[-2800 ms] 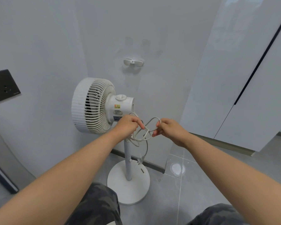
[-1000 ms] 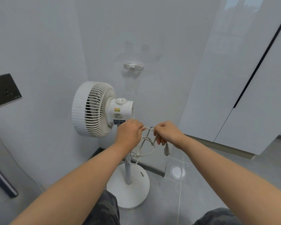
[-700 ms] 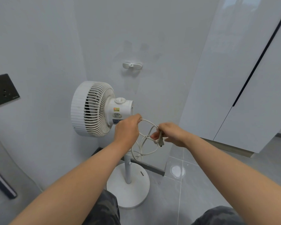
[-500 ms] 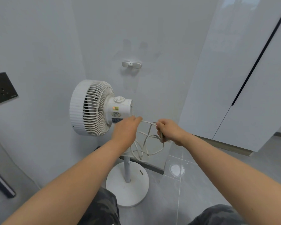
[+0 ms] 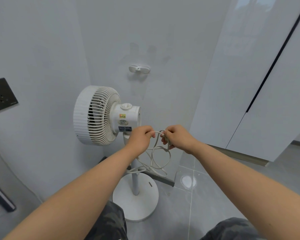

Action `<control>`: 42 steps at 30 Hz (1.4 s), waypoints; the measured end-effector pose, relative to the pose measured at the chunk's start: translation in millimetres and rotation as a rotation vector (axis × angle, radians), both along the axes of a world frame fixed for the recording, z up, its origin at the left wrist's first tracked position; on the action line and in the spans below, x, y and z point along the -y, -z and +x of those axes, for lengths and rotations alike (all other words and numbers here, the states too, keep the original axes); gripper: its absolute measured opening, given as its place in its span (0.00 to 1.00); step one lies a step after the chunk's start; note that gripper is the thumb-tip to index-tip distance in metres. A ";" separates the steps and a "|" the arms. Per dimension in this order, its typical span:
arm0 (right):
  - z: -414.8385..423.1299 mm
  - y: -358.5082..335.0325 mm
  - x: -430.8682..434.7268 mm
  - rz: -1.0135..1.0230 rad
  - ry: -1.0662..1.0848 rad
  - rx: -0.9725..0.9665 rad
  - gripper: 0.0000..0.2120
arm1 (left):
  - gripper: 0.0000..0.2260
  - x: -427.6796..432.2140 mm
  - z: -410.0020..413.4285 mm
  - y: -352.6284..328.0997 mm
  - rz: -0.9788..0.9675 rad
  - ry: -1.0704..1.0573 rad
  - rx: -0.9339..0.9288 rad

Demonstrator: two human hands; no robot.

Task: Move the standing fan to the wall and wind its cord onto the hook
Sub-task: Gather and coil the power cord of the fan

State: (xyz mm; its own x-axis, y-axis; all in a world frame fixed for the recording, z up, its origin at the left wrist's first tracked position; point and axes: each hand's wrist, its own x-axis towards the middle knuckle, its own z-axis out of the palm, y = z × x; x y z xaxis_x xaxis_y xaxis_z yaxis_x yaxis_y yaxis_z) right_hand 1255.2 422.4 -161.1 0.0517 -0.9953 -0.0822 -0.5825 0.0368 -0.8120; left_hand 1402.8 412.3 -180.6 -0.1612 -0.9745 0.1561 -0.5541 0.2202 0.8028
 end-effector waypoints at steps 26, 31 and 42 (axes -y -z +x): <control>-38.5 27.1 7.3 0.131 0.229 0.182 0.18 | 0.13 11.7 15.7 -27.7 0.455 -0.012 -1.166; -23.2 22.4 -2.8 0.268 -0.164 0.171 0.29 | 0.14 14.9 -1.4 -38.0 0.503 -0.032 -1.268; -6.3 46.6 -4.9 0.295 -0.199 -0.059 0.14 | 0.12 19.4 -10.2 -55.0 0.469 -0.005 -1.199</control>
State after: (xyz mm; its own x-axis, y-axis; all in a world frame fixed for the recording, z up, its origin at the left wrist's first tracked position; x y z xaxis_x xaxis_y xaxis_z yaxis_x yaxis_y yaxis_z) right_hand 1248.9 427.3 -207.6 0.2286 -0.8993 -0.3727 -0.6472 0.1456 -0.7483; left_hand 1392.5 392.9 -125.6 -0.1552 -0.9755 -0.1560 0.5641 -0.2171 0.7966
